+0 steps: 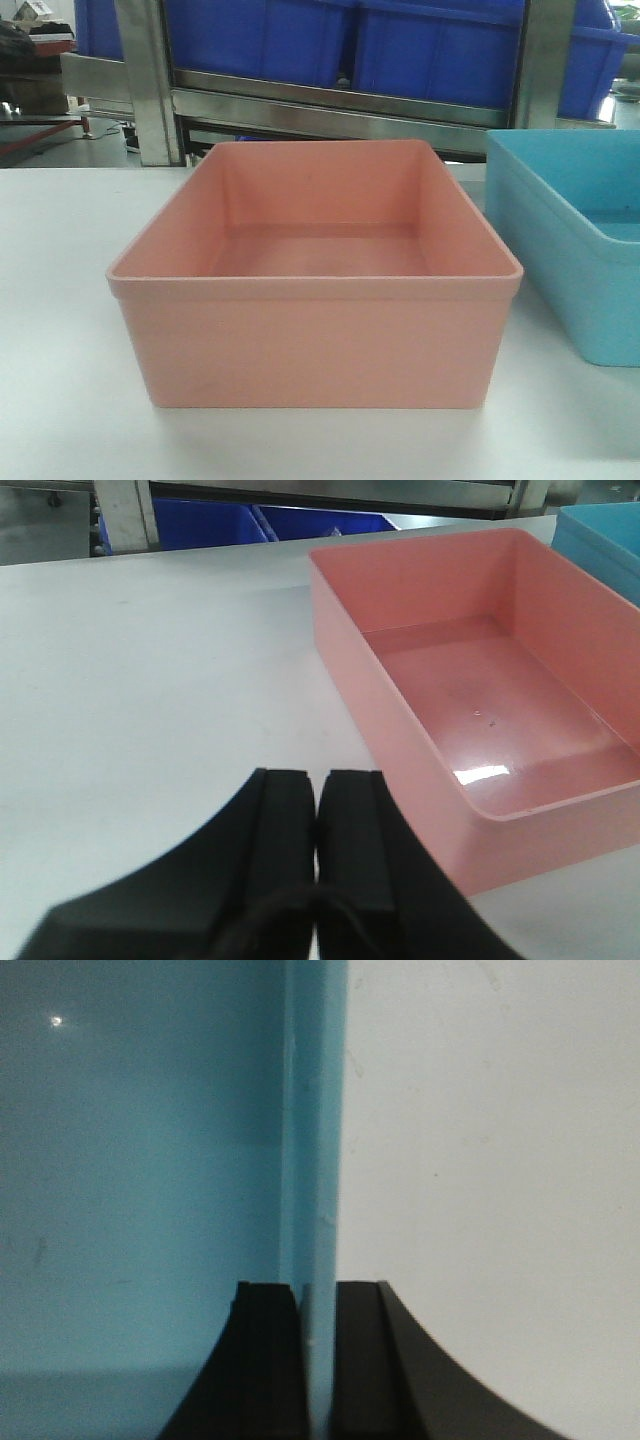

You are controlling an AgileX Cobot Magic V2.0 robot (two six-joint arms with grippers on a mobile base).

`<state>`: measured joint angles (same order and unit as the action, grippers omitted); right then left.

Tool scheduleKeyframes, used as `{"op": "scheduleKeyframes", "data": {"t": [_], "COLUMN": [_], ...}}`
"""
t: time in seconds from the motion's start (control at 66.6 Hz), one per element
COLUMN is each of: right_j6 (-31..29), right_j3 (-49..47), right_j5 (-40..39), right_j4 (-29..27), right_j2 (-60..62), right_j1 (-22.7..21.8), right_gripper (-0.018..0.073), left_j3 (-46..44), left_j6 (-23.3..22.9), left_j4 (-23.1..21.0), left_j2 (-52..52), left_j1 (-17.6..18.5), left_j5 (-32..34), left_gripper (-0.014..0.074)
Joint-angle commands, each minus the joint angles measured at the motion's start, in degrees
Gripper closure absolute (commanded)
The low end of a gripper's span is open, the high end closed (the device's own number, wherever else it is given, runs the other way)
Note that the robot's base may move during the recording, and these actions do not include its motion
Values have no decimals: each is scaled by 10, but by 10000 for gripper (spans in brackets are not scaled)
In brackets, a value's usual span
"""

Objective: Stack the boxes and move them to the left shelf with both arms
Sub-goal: 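Grip the rim of the light-blue box with the right gripper and lift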

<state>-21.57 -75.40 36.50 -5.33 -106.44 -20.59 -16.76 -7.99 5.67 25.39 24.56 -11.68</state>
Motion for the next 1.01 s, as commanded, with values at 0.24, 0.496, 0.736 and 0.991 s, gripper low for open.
{"op": "scheduleKeyframes", "data": {"t": [0.24, 0.496, 0.736, 0.991], "right_j6": [12, 21, 24, 133], "right_j3": [-19, -55, -94, -94], "right_j5": [-19, 14, 79, 110], "right_j4": [-11, -84, -188, -258], "right_j2": [87, 166, 242, 310], "right_j1": [-3, -3, -3, 26], "right_gripper": [505, 505, 505, 503], "left_j3": [-17, -17, -17, -17], "left_j6": [0, 0, 0, 0], "left_j4": [2, 2, 2, 2], "left_j2": [1, 1, 1, 1], "left_j1": [0, 0, 0, 0], "left_j5": [49, 49, 49, 50], "left_gripper": [606, 606, 606, 606]}}
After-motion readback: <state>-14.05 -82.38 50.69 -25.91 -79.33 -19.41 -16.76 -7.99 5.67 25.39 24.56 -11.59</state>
